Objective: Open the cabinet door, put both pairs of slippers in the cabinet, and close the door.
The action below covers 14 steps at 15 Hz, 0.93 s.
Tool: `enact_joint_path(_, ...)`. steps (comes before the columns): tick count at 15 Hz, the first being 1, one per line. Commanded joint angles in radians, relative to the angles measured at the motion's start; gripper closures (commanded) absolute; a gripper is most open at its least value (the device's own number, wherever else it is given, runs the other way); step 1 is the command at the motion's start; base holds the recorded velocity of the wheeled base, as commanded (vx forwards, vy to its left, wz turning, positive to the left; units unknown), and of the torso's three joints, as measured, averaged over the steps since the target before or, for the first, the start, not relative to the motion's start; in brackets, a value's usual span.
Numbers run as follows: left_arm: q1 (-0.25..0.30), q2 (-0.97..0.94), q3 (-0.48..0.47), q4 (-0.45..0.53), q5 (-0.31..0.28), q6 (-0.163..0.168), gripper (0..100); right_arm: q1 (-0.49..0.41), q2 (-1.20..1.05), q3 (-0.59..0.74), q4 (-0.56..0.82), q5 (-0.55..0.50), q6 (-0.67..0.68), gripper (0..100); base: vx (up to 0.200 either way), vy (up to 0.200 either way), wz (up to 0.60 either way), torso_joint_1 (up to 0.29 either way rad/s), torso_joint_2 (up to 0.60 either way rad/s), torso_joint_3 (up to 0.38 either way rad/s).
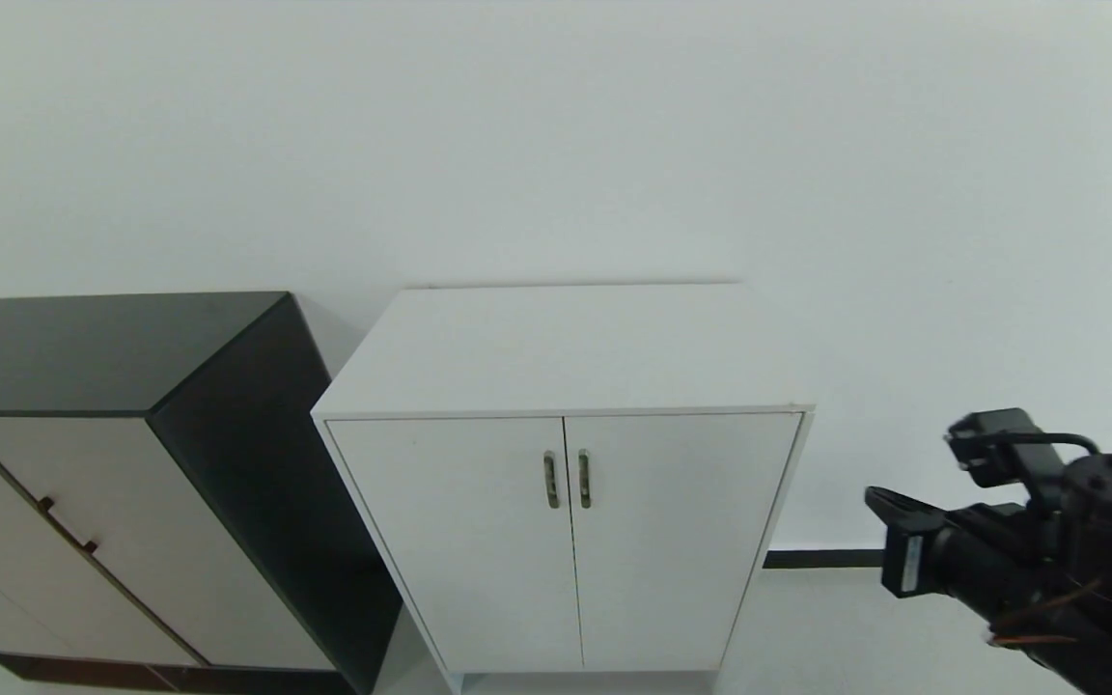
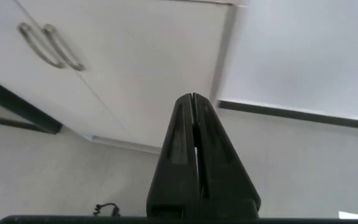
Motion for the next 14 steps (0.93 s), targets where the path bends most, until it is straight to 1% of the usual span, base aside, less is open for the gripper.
enact_joint_path(1, 0.000, 0.000, 0.000, 0.000, -0.001, 0.000, 100, -0.050, -0.310, 0.196, 0.042, -0.020, -0.019, 100, 0.000, 0.000, 0.00, 0.000, 0.00, 0.000)
enact_joint_path(2, 0.000, 0.000, 0.002, 0.000, 0.001, 0.000, 100, -0.055, -0.394, 0.260, 0.065, -0.020, -0.019, 100, 0.000, 0.000, 0.00, 0.000, 0.00, 0.000)
enact_joint_path(3, 0.000, 0.000, 0.000, 0.000, -0.001, 0.000, 100, -0.066, -0.480, 0.297, 0.099, -0.020, -0.018, 100, 0.000, 0.000, 0.00, 0.000, 0.00, 0.000)
enact_joint_path(5, 0.000, 0.000, 0.000, 0.000, -0.001, 0.000, 100, -0.072, -0.704, 0.280, 0.317, -0.020, -0.015, 100, 0.000, 0.000, 0.00, 0.000, 0.00, 0.000)
enact_joint_path(6, 0.000, 0.000, 0.000, 0.000, -0.001, 0.000, 100, -0.072, -0.777, 0.268, 0.403, -0.020, -0.019, 100, 0.000, 0.000, 0.00, 0.000, 0.00, 0.000)
enact_joint_path(7, 0.000, 0.000, 0.000, 0.000, 0.001, 0.000, 100, -0.070, -0.915, 0.243, 0.561, -0.015, -0.024, 100, 0.000, 0.000, 0.00, 0.000, 0.00, 0.000)
enact_joint_path(8, 0.000, 0.000, 0.000, 0.000, -0.001, 0.000, 100, -0.079, -1.012, 0.222, 0.677, -0.012, -0.024, 100, 0.000, 0.000, 0.00, 0.000, 0.00, 0.000)
enact_joint_path(9, 0.000, 0.000, 0.000, 0.000, -0.001, 0.000, 100, -0.105, -1.078, 0.216, 0.749, -0.009, -0.024, 100, 0.000, 0.000, 0.00, 0.000, 0.00, 0.000)
enact_joint_path(10, 0.000, 0.000, 0.000, 0.000, -0.001, 0.000, 100, -0.119, -1.103, 0.217, 0.769, -0.008, -0.024, 100, 0.000, 0.000, 0.00, 0.000, 0.00, 0.000)
enact_joint_path(11, 0.000, 0.000, 0.000, 0.000, -0.001, 0.000, 100, -0.159, -1.172, 0.235, 0.800, 0.024, -0.033, 100, 0.000, 0.000, 0.00, 0.000, 0.00, 0.000)
enact_joint_path(12, 0.000, 0.000, 0.000, 0.000, 0.001, 0.000, 100, -0.196, -1.208, 0.257, 0.803, 0.041, -0.053, 100, 0.000, 0.000, 0.00, 0.000, 0.00, 0.000)
enact_joint_path(14, 0.000, 0.000, 0.000, 0.000, -0.001, 0.000, 100, -0.277, -1.282, 0.280, 0.800, 0.034, -0.092, 100, 0.000, 0.000, 0.00, 0.000, 0.00, 0.000)
